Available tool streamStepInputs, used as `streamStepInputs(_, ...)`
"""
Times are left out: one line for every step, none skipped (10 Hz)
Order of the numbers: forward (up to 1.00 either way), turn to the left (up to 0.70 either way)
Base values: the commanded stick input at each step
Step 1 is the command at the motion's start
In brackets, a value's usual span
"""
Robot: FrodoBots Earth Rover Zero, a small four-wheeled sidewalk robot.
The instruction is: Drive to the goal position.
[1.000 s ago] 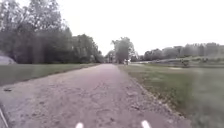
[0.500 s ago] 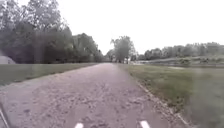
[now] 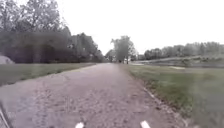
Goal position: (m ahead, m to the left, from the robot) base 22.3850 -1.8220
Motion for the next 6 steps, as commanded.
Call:
streamStepInputs(0.70,0.00)
streamStepInputs(0.70,0.00)
streamStepInputs(0.70,0.00)
streamStepInputs(0.70,0.00)
streamStepInputs(0.70,0.00)
streamStepInputs(0.70,0.00)
